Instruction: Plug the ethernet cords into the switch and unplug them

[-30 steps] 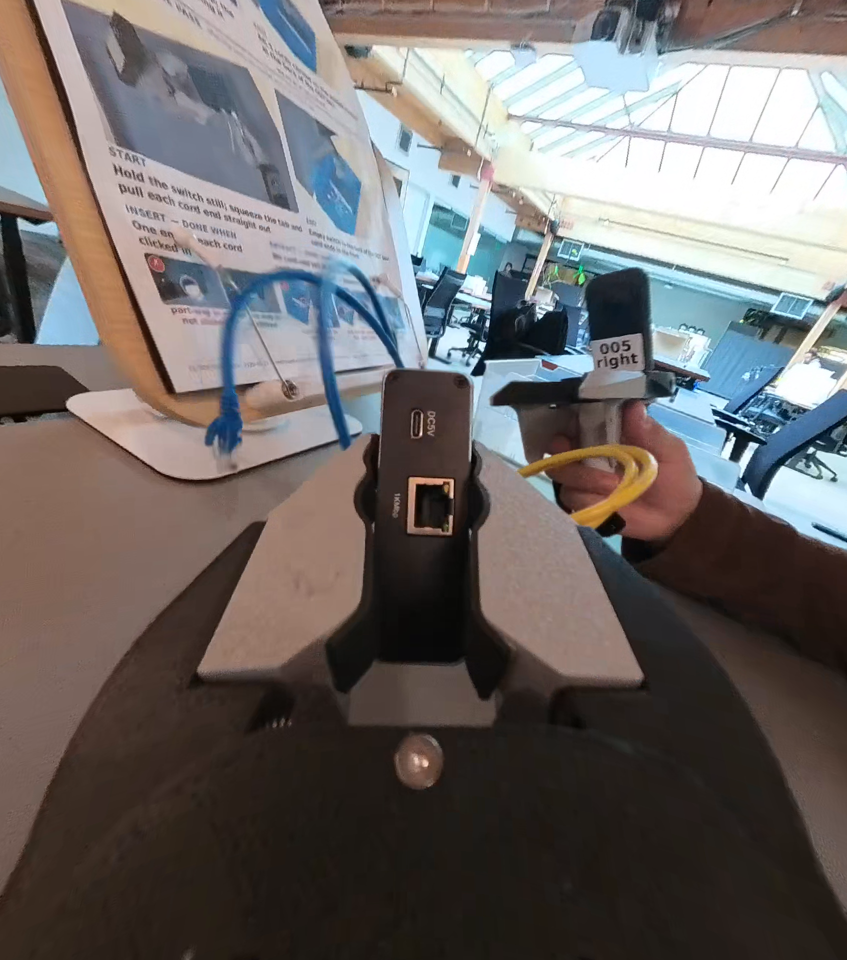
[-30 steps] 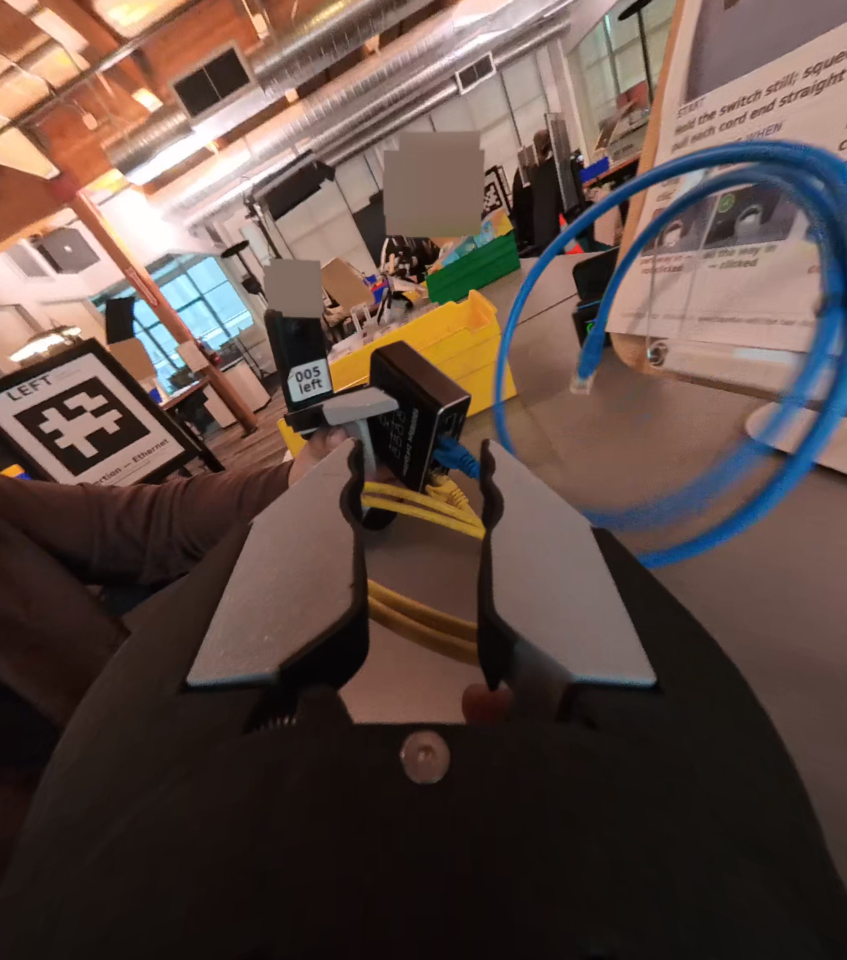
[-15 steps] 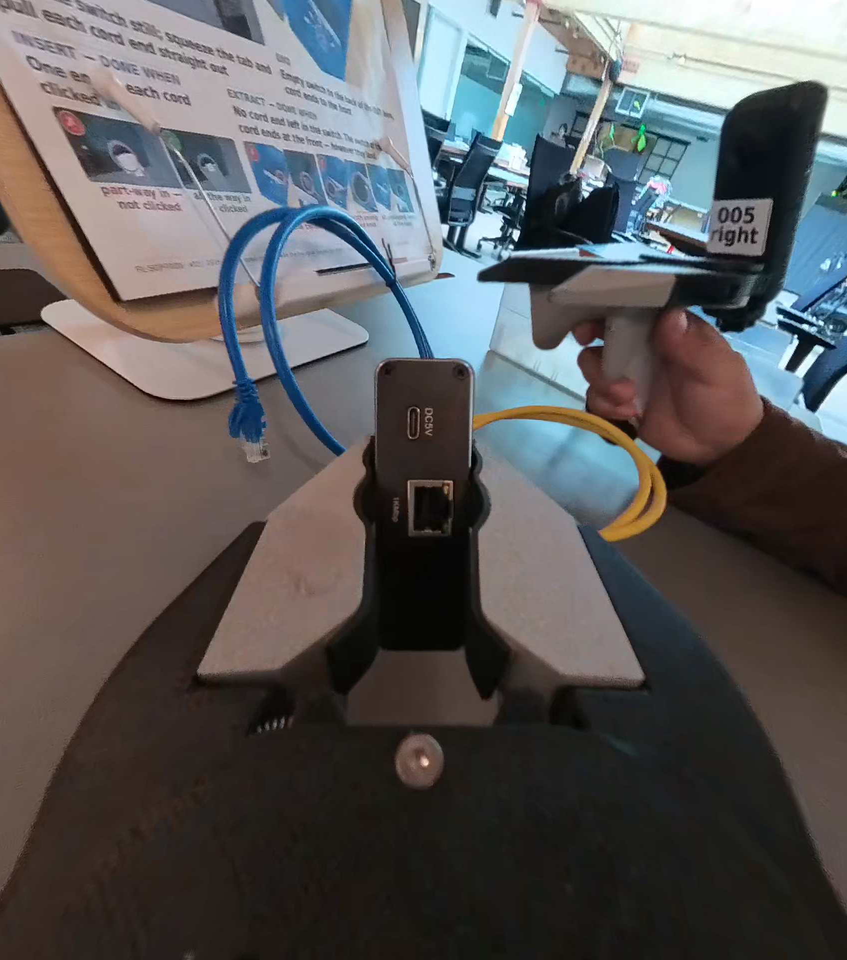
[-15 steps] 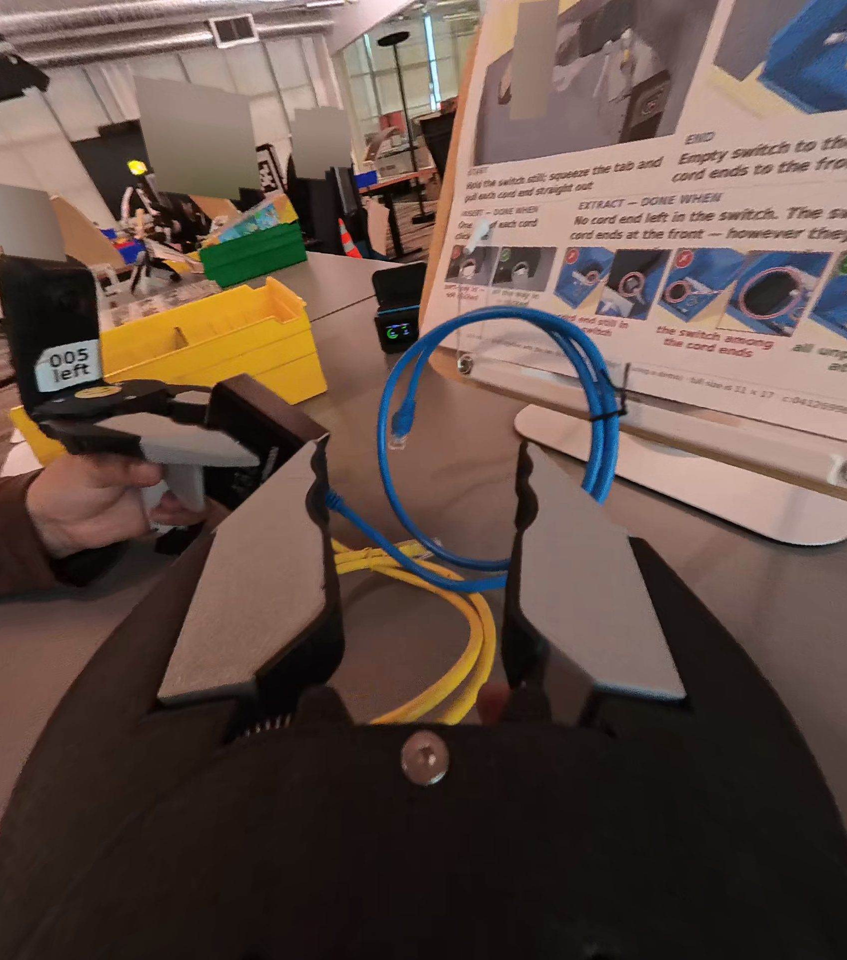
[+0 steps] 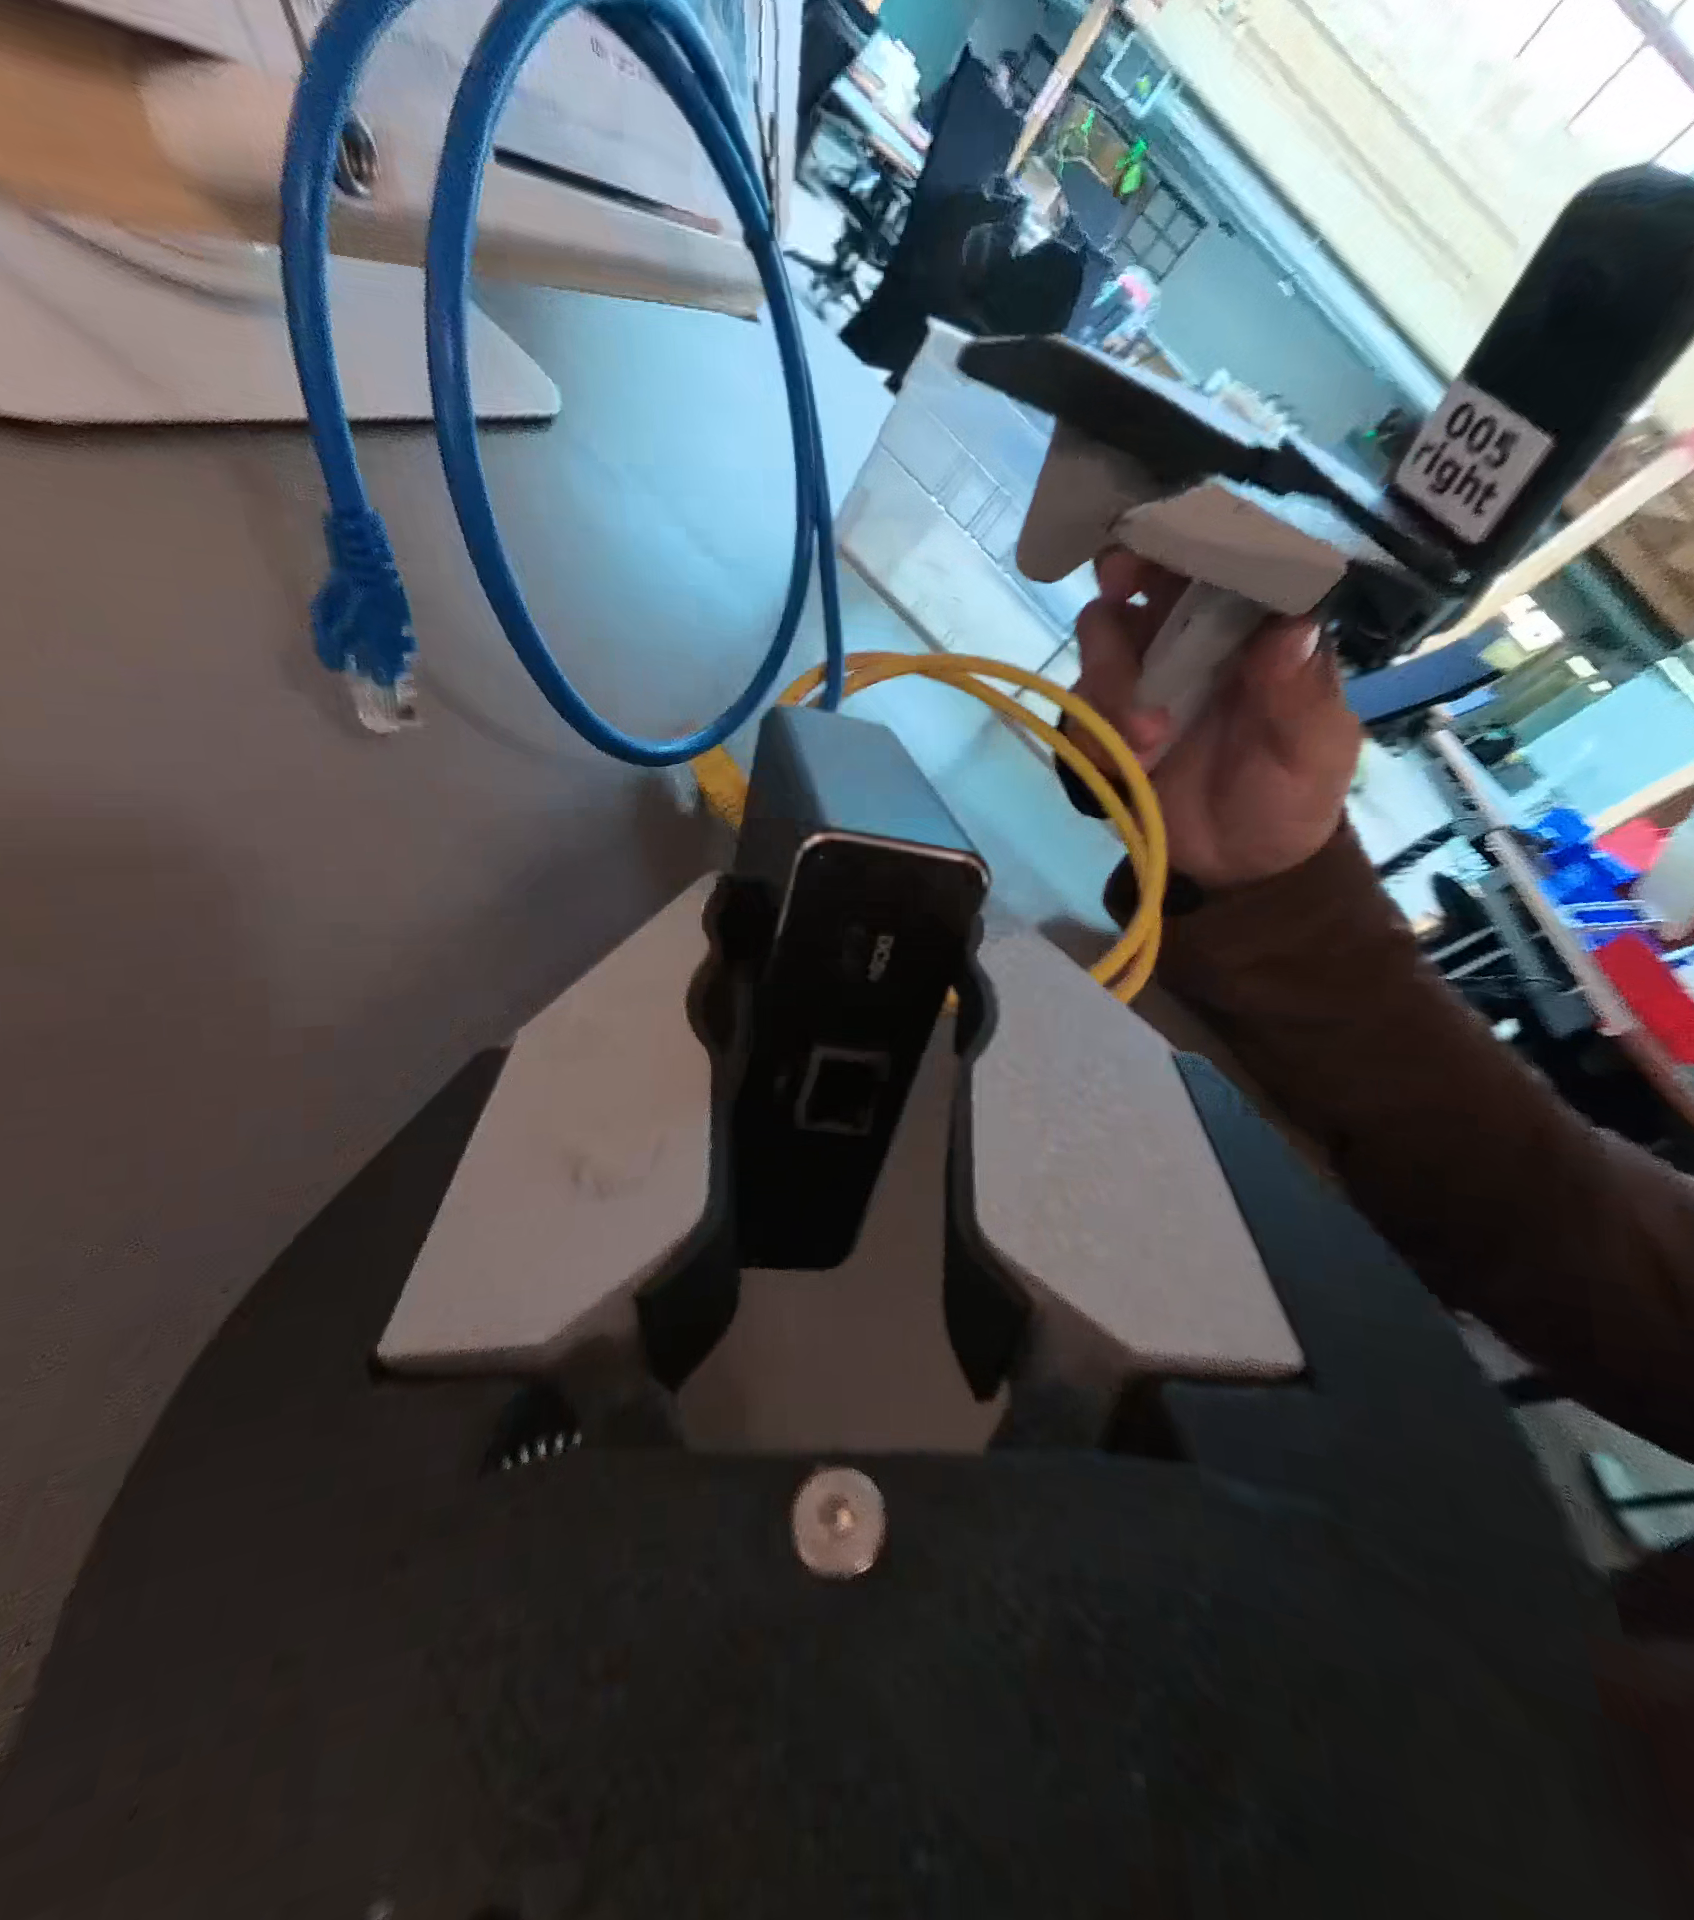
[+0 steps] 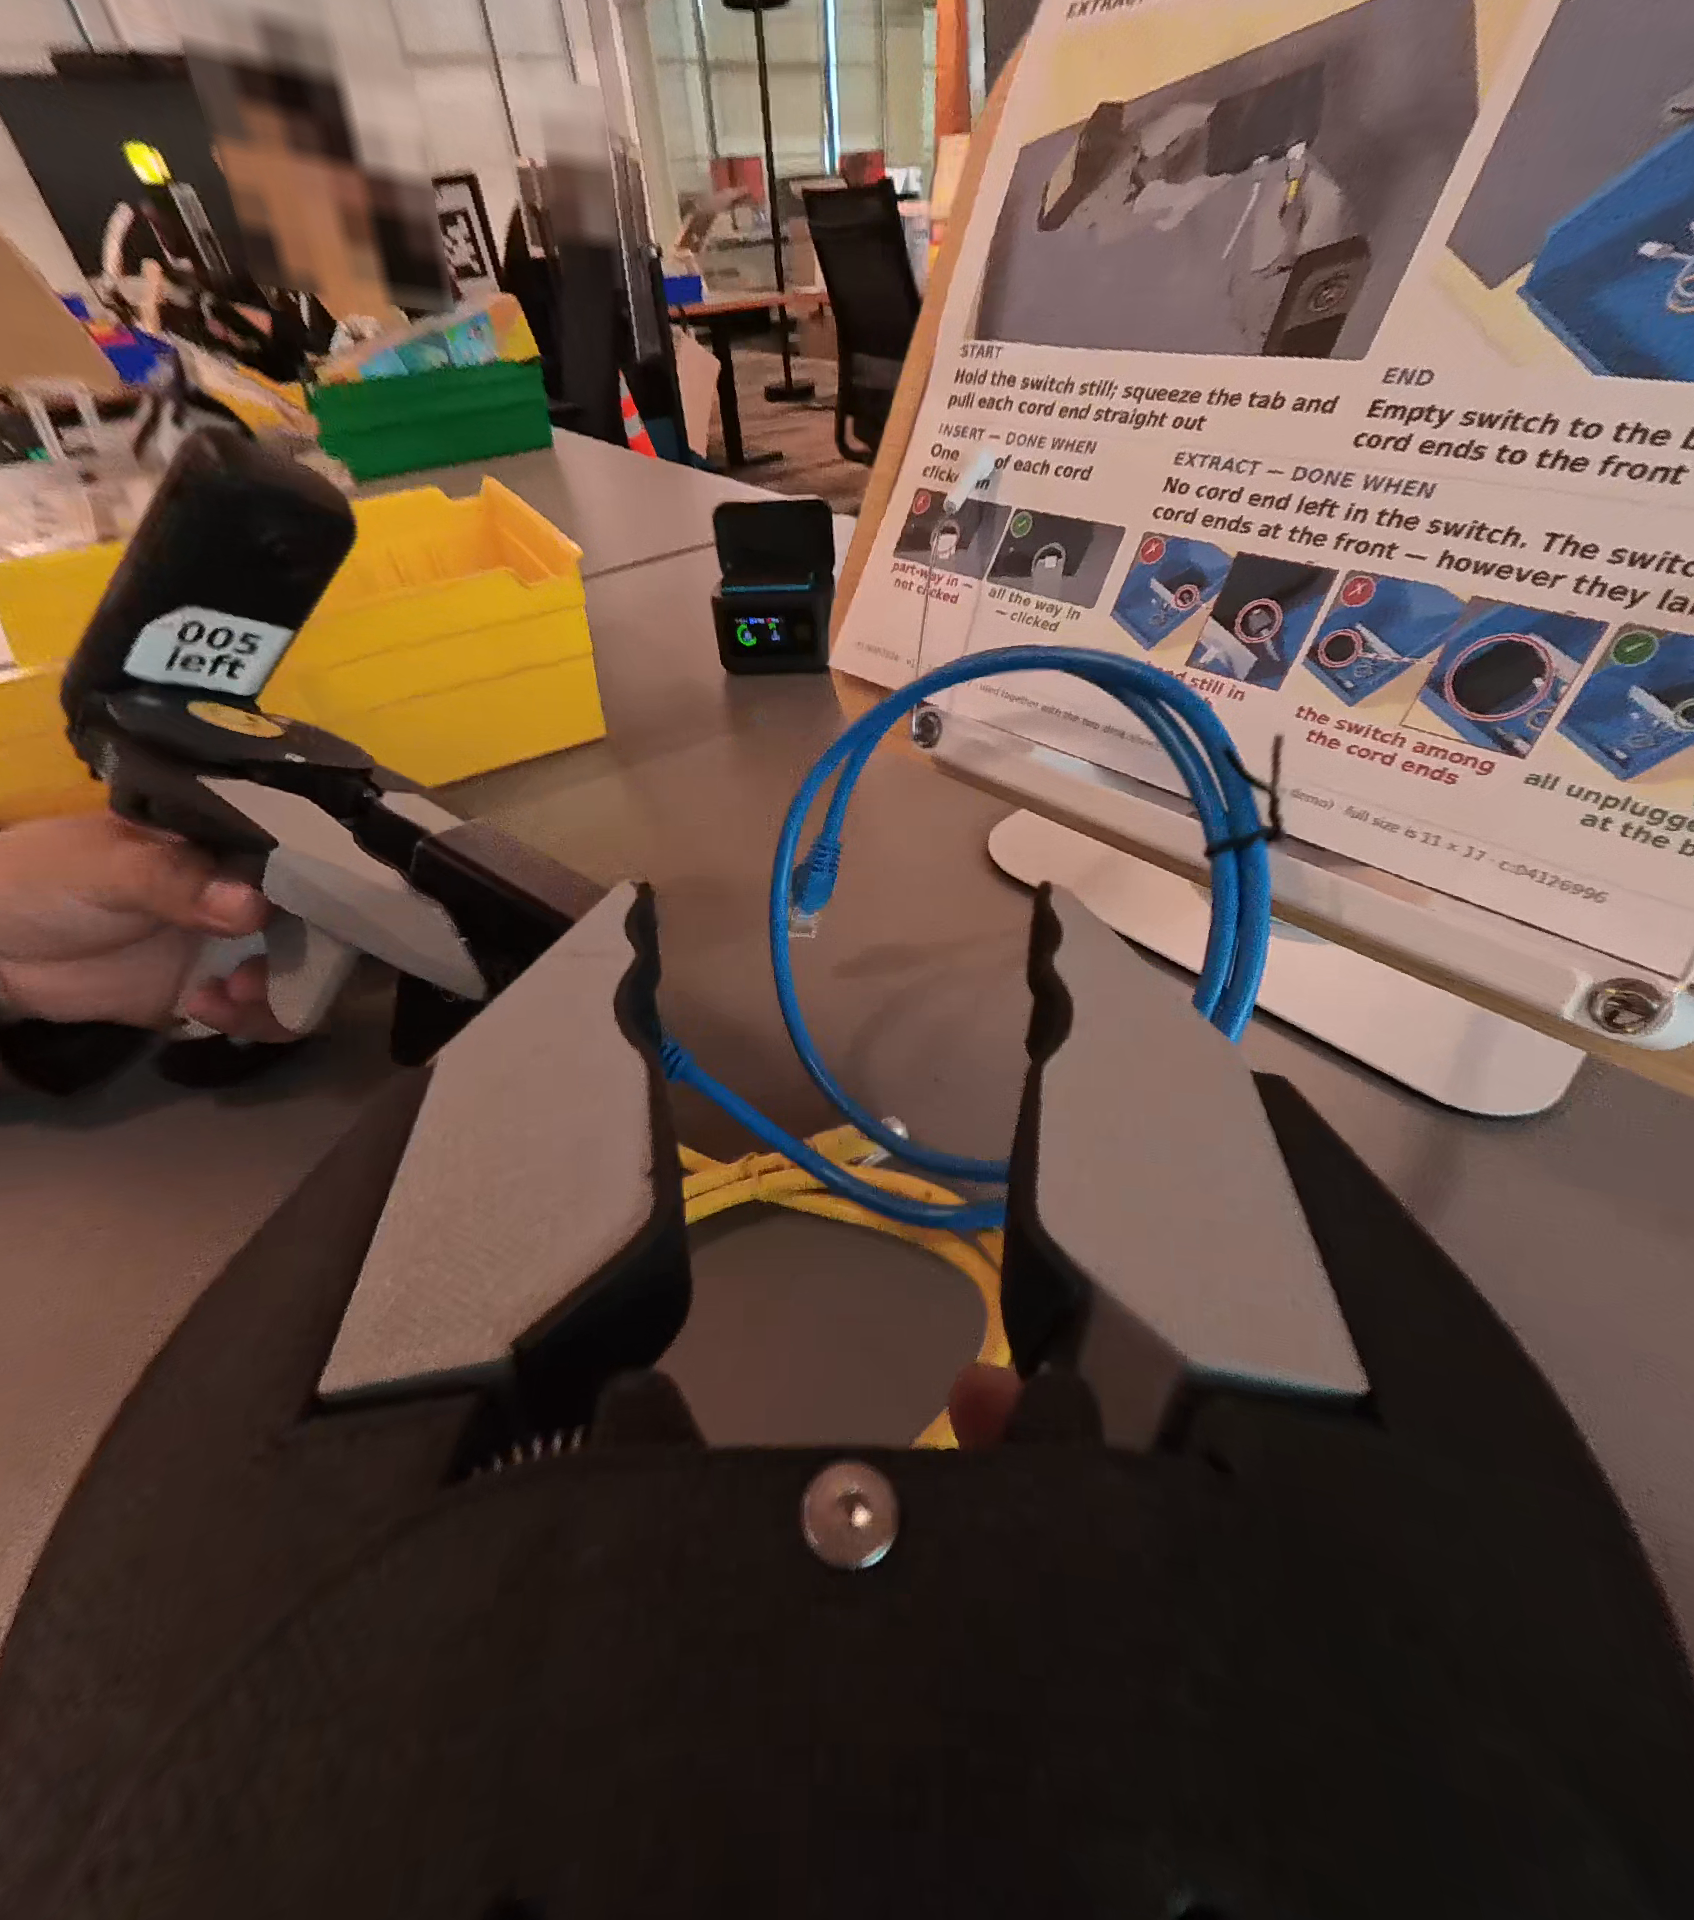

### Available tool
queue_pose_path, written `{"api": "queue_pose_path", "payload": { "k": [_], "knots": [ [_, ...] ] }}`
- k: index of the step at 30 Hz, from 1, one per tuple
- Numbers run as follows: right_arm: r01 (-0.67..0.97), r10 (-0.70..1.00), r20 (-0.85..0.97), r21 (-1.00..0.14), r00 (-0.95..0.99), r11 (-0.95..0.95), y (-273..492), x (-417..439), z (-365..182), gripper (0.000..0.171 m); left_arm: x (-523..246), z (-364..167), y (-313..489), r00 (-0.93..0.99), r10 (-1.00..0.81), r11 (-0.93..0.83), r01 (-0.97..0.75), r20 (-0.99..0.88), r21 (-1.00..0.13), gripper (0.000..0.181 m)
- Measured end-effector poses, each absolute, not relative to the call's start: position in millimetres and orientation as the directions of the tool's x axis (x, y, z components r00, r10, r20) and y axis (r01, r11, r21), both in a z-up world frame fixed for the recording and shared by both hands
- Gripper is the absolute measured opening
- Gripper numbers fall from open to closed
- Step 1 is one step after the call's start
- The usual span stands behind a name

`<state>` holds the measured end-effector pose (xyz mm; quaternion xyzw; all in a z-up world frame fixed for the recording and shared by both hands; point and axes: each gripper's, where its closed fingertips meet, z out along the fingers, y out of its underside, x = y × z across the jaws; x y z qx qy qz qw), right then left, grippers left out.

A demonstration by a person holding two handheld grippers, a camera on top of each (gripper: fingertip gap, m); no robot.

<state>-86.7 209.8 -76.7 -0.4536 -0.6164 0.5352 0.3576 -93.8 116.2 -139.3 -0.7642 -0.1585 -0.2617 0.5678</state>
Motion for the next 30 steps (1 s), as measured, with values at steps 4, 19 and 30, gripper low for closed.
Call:
{"api": "queue_pose_path", "payload": {
  "k": [4,19,30],
  "knots": [
    [0.193,0.955,-0.012,-0.98,-0.295,0.047,213.8,-88.1,-80.9,0.068,-106.8,-136.2,113.0,0.815,-0.042,-0.281,0.545,0.577,-0.79,0.035],
    [0.102,1.0,-0.001,-0.995,-0.019,0.001,272.2,-73.9,-58.8,0.055,-162.3,-131.5,92.8,0.969,0.204,-0.298,0.2,0.142,-0.934,0.03],
    [0.06,0.986,-0.153,-0.987,-0.067,-0.149,276.3,-69.8,-54.6,0.051,-161.6,-153.7,94.6,0.979,0.2,-0.427,0.054,-0.036,-0.903,0.009]
  ]
}}
